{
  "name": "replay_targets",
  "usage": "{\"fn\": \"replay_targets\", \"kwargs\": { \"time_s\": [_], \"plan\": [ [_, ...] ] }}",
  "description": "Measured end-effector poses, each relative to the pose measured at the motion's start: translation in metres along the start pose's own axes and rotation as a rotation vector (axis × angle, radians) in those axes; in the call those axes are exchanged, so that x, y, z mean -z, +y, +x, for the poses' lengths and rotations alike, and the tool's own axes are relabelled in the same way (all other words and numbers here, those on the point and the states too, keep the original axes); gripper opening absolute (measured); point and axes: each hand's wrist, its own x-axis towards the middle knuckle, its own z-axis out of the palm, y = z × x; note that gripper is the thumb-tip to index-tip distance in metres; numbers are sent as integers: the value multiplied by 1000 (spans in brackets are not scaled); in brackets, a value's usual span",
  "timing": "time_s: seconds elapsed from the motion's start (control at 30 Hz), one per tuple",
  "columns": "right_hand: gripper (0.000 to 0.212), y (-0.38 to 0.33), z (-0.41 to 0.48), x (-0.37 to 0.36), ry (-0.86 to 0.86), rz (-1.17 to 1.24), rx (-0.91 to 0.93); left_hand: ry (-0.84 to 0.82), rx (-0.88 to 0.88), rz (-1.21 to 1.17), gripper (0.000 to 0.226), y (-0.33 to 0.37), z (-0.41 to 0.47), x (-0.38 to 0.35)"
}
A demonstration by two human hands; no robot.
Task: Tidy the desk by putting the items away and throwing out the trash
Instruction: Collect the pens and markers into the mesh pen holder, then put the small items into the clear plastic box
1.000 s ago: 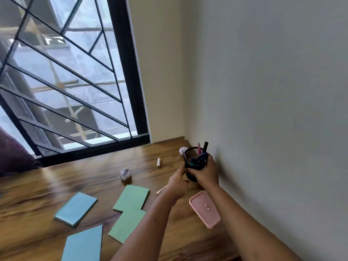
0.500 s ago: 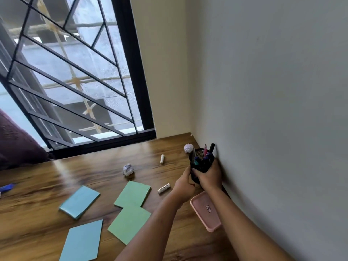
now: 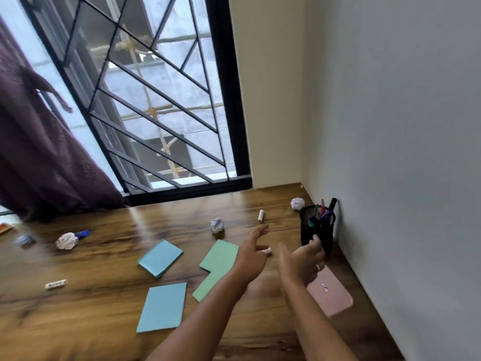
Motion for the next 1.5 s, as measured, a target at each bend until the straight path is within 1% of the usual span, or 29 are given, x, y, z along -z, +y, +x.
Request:
{"fn": "replay_targets", "kwargs": {
  "time_s": [0.13, 0.27, 0.4, 0.5, 0.6, 0.77, 0.87, 0.97, 1.1, 1.23, 1.37, 1.5],
  "plan": [
    [73, -19, -32, -27, -131, -33, 69, 207, -3, -98, 71, -18, -14, 54],
    [62, -34, -74, -59, -271, -71, 135, 353, 33, -161, 65, -42, -40, 110],
    [53, -54, -133, -105, -421, -99, 217, 490, 24, -134, 59, -63, -84, 177],
    [43, -69, -198, -147, -591, -52, 304, 589, 68, -91, 57, -88, -127, 248],
    [41, -82, -282, -194, -730, -52, 383, 703, 102, -59, 55, -120, -179, 333],
    [37, -94, -431, -271, -857, -95, 407, 830, 179, -64, 53, -181, -278, 473],
    [34, -96, -521, -310, -950, -104, 390, 861, 196, -90, 52, -218, -343, 553],
    [45, -96, -600, -336, -1023, -121, 358, 916, 231, -99, 49, -254, -410, 616],
    [46, -111, -662, -356, -1131, -161, 433, 923, 292, -132, 43, -275, -456, 676],
    [41, -129, -680, -371, -1162, -154, 479, 862, 300, -158, 42, -284, -454, 696],
    [37, -132, -682, -394, -1135, -153, 449, 771, 278, -212, 35, -291, -442, 704],
    [35, -134, -684, -426, -1133, -168, 416, 796, 263, -241, 36, -296, -424, 733]
  ]
}}
